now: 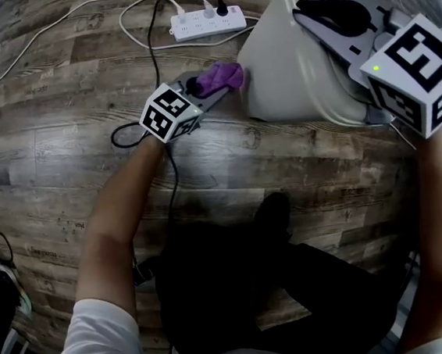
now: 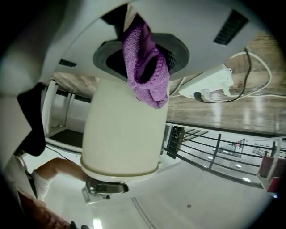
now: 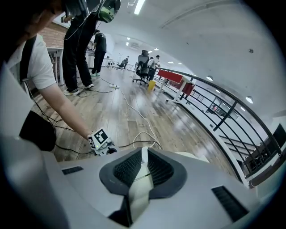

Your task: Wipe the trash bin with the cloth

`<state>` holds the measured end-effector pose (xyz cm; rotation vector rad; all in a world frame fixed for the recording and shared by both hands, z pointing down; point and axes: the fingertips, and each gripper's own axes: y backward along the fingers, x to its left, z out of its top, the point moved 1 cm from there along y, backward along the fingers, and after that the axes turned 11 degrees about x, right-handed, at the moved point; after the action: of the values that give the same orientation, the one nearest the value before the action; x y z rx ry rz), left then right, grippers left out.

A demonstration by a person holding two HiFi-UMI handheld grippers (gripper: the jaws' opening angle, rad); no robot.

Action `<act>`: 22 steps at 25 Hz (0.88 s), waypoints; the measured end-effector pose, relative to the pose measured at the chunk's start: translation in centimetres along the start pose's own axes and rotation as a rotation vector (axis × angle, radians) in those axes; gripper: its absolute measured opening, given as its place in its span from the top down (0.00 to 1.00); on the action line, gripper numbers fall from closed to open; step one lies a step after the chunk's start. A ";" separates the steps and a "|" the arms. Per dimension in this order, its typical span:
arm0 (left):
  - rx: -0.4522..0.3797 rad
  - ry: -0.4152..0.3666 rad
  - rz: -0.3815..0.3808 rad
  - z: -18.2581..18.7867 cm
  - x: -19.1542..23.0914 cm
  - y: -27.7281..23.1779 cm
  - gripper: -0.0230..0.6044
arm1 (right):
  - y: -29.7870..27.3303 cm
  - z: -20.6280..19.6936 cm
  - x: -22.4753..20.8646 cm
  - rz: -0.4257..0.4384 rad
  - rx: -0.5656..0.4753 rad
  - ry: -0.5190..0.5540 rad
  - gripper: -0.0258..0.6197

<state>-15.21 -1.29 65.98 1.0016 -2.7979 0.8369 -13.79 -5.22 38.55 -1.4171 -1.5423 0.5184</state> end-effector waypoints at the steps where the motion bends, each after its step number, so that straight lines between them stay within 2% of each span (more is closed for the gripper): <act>1: 0.004 0.018 0.025 0.1 1.3 -0.4 0.79 | 0.0 0.1 0.0 0.000 -0.003 0.000 0.89; 6: 0.039 0.084 0.103 1.0 6.5 -3.1 0.79 | 0.0 0.3 0.0 -0.001 -0.006 0.010 0.89; 10: 0.072 0.096 0.116 1.8 8.7 -5.9 0.79 | -0.1 0.1 0.0 0.004 -0.003 0.022 0.89; 13: 0.050 0.156 0.127 2.5 10.2 -7.6 0.79 | -0.3 0.1 0.1 0.007 -0.001 0.030 0.89; 17: 0.037 0.258 0.137 1.6 10.9 -9.2 0.79 | -0.4 -0.1 0.1 0.011 0.002 0.040 0.89; 22: 0.077 0.282 0.093 -0.8 9.6 -10.3 0.79 | -0.5 -0.1 0.1 0.015 0.004 0.053 0.89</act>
<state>-16.63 -13.00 73.73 0.7020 -2.6045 1.0156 -13.93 -5.29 39.09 -1.4296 -1.4884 0.4891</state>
